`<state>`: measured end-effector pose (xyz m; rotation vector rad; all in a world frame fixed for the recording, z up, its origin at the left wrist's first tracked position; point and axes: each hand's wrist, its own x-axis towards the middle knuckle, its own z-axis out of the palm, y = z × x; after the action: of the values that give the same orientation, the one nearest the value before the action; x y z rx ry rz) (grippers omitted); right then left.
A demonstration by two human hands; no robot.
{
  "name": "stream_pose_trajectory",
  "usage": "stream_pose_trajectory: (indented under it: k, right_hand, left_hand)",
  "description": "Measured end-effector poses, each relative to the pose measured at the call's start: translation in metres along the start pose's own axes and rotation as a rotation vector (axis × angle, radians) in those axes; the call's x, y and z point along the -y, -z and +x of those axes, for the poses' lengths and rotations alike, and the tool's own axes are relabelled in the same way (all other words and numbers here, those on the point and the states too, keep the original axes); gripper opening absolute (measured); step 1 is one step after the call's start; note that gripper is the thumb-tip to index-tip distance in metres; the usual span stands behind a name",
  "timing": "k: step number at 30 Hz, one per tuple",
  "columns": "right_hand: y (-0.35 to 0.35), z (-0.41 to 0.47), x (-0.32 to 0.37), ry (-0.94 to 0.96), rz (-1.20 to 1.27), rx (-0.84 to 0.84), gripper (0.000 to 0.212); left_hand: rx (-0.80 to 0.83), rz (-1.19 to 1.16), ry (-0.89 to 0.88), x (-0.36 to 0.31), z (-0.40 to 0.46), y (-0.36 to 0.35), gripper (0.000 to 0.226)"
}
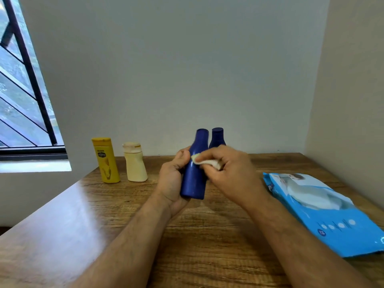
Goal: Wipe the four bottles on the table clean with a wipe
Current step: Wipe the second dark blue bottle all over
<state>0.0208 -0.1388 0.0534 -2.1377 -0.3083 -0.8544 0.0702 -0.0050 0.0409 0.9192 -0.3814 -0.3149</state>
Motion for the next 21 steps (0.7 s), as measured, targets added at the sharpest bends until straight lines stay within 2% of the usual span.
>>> stream_pose_trajectory:
  k: [2,5,7,11,13,17,19,21]
  right_hand:
    - [-0.006,-0.002,0.002,-0.009,0.014,0.177,0.018]
    - [-0.008,-0.002,0.001,-0.030,-0.014,0.267,0.017]
    - [-0.008,-0.002,0.000,-0.030,-0.024,0.220,0.015]
    - [-0.005,0.000,-0.004,-0.079,-0.046,0.022,0.016]
    - [-0.003,0.001,-0.004,-0.087,-0.015,-0.011,0.020]
    - [-0.002,-0.002,0.004,-0.104,0.105,0.167,0.022]
    - [-0.003,-0.002,0.006,-0.102,0.091,0.261,0.021]
    - [-0.003,-0.003,0.007,-0.101,0.087,0.317,0.020]
  left_hand:
    - [-0.089,-0.076,0.008,-0.003,0.004,0.004,0.041]
    - [-0.168,-0.109,0.014,-0.005,0.008,0.006,0.050]
    - [-0.166,-0.123,0.036,-0.003,0.009,0.005,0.050]
    - [-0.087,-0.054,0.104,0.003,0.002,-0.001,0.044]
    - [-0.060,-0.043,0.103,0.005,0.000,-0.002,0.044]
    - [-0.134,-0.105,0.035,-0.001,0.005,0.002,0.064]
    - [-0.212,-0.132,-0.002,-0.003,0.010,0.006,0.052]
    - [-0.215,-0.161,-0.013,-0.006,0.010,0.009,0.039]
